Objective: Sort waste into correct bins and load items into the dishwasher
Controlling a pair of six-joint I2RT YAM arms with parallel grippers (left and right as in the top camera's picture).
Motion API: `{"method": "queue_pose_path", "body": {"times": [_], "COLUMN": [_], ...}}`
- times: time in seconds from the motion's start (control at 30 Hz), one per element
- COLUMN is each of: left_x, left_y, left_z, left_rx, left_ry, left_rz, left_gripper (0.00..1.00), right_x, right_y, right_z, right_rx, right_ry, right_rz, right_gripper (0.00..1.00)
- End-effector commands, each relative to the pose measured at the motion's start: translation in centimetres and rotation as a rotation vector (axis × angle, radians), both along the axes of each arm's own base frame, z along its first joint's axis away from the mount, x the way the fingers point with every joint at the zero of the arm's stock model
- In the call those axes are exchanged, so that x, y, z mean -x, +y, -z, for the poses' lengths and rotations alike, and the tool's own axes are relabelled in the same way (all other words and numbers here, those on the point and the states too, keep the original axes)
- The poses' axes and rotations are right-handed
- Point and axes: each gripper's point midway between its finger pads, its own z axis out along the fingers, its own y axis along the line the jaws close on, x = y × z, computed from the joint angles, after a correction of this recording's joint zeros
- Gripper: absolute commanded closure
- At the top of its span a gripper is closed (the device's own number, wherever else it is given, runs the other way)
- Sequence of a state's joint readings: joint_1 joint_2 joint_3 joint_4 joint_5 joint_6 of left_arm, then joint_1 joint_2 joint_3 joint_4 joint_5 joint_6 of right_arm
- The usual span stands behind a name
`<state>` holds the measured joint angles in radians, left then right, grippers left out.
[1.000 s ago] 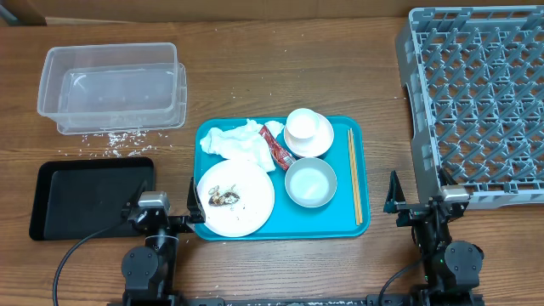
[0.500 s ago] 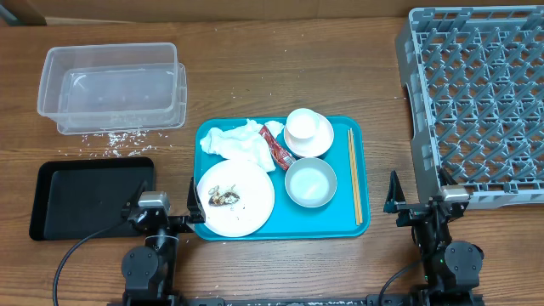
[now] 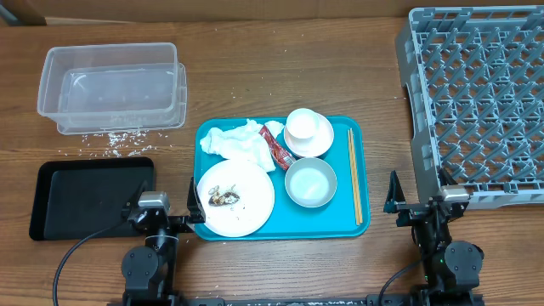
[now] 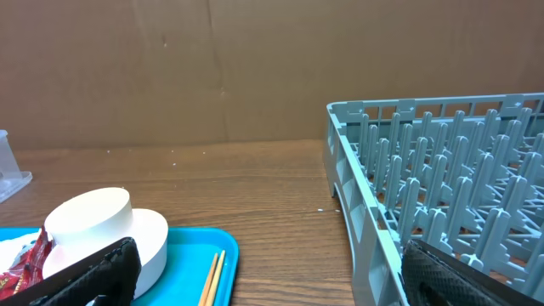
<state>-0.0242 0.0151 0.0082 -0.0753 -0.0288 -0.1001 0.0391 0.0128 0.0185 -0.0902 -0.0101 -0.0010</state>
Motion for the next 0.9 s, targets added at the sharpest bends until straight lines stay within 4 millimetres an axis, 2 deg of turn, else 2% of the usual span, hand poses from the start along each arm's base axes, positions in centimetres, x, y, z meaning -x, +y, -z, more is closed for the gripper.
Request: {"method": "queue_pose_path", "body": {"times": [0.0,0.1,0.17,0.3,0.37,0.47,0.53,0.6,0.7,0.73,0.87], "left_x": [0.0,0.8,1.5,1.4,1.7,3.2,3.6,3.6,3.8,3.8,3.2], "left_y": [-0.2,-5.2,-7.1,-6.8,-7.1,-8.1,-8.1,-8.0,-7.9,-7.9,-6.6], "left_z": [-0.7,-0.7,-1.2,-2.8,-5.0,-9.4,-10.5,-10.9,-11.5,-11.8,-11.9], "left_rx": [0.005,0.285,0.425,0.577,0.59,0.544,0.534,0.528,0.428,0.361,0.272], "left_ry": [-0.034,0.008,0.035,0.0,-0.079,-0.247,-0.28,-0.268,-0.214,-0.167,0.059], "left_rz": [0.013,0.289,0.397,0.384,0.427,0.552,0.563,0.546,0.515,0.492,0.373], "left_gripper": [0.0,0.0,0.0,0.0,0.0,0.0,0.0,0.0,0.0,0.0,0.0], "right_x": [0.0,0.0,0.0,0.0,0.0,0.0,0.0,0.0,0.0,0.0,0.0], "right_y": [-0.2,-0.2,-0.2,-0.2,-0.2,-0.2,-0.2,-0.2,-0.2,-0.2,-0.3], "right_z": [0.1,0.1,0.1,0.1,0.1,0.1,0.1,0.1,0.1,0.1,0.1], "right_rx": [0.007,0.007,0.007,0.007,0.007,0.007,0.007,0.007,0.007,0.007,0.007], "right_ry": [-0.006,-0.006,-0.006,-0.006,-0.006,-0.006,-0.006,-0.006,-0.006,-0.006,-0.006], "right_rz": [0.012,0.012,0.012,0.012,0.012,0.012,0.012,0.012,0.012,0.012,0.013], "right_gripper": [0.0,0.0,0.0,0.0,0.0,0.0,0.0,0.0,0.0,0.0,0.0]}}
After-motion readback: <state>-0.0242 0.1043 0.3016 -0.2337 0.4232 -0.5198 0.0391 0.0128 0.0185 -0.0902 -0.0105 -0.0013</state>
